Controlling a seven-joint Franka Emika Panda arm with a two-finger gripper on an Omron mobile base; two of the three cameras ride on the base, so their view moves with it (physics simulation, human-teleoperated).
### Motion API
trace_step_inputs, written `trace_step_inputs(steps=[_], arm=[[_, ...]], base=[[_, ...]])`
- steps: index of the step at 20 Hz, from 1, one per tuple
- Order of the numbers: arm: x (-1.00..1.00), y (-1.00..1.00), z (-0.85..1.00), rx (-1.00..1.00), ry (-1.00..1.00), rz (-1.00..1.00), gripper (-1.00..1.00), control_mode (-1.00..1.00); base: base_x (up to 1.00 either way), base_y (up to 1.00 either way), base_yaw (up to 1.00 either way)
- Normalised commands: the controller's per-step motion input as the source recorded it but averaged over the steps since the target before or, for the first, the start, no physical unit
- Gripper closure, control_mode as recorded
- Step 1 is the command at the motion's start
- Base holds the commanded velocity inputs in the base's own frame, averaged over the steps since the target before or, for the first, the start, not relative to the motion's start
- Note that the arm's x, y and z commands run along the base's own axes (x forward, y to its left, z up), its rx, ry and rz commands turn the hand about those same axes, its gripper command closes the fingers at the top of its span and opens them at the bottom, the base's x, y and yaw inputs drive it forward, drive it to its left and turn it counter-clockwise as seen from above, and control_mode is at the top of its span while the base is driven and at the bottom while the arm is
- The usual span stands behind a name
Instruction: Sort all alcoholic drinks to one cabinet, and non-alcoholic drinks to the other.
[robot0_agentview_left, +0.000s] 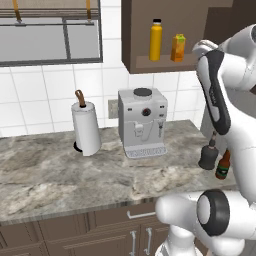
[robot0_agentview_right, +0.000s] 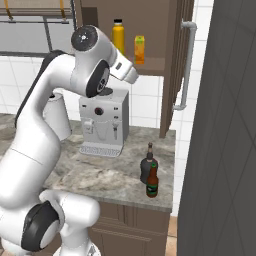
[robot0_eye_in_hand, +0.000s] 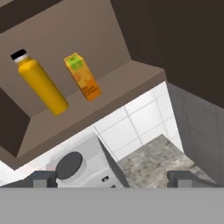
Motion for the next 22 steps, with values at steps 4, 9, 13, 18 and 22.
trace_step_inputs(steps=[4,9,13,18,22], arm=[[-0.37,0.21,-0.11,-0.03,0.00,-0.10,-1.00,-1.00],[-0.36,0.19,-0.11,-0.01,0.00,-0.10,-1.00,-1.00],[-0.33,0.11,-0.09,0.00,0.02,-0.10,-1.00,-1.00],[-0.30,0.09,-0.07,0.00,0.01,-0.10,-1.00,-1.00],[-0.25,0.05,-0.07,0.00,0.04,-0.08,-1.00,-1.00]], base=[[0.00,0.00,0.00],[0.00,0.00,0.00],[0.00,0.00,0.00],[0.00,0.00,0.00],[0.00,0.00,0.00]])
